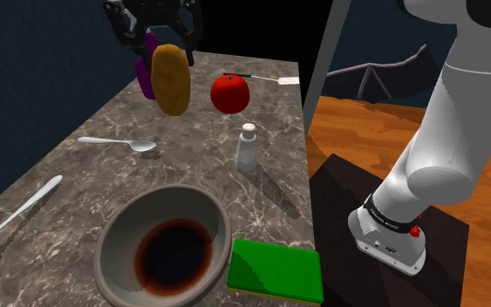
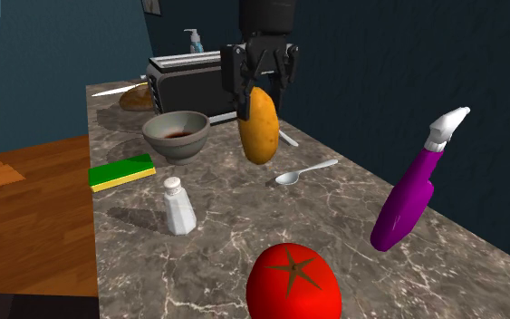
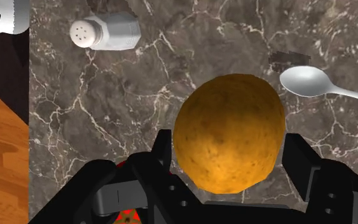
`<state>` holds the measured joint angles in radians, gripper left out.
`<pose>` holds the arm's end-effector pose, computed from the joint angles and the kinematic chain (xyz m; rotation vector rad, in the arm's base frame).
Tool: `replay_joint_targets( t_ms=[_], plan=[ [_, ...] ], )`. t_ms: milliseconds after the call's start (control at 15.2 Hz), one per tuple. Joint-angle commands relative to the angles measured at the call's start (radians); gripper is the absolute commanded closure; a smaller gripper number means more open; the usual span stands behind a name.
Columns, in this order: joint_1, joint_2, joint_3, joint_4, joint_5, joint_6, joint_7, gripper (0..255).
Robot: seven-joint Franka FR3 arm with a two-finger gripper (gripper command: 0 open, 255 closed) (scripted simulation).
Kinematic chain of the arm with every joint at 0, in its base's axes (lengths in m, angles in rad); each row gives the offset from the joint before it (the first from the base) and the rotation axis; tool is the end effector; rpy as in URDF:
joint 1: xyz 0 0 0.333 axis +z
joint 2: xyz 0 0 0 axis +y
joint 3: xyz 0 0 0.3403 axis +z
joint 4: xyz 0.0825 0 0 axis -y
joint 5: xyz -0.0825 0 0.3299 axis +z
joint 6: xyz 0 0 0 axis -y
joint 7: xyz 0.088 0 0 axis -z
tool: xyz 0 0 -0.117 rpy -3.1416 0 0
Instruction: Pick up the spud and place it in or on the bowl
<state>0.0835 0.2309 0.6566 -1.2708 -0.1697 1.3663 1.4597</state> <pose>0.4466 0.3084 0.6439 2.8352 -1.1215 -0.0258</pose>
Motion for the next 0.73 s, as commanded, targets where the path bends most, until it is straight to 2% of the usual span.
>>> replay_joint_targets(
  t_ms=[0, 660],
  plan=[
    [0.013, -0.019, 0.011, -0.017, 0.012, -0.001, 0.027, 255],
    [0.122, -0.09, 0.097, -0.091, 0.066, 0.005, 0.236, 255]
  ],
)
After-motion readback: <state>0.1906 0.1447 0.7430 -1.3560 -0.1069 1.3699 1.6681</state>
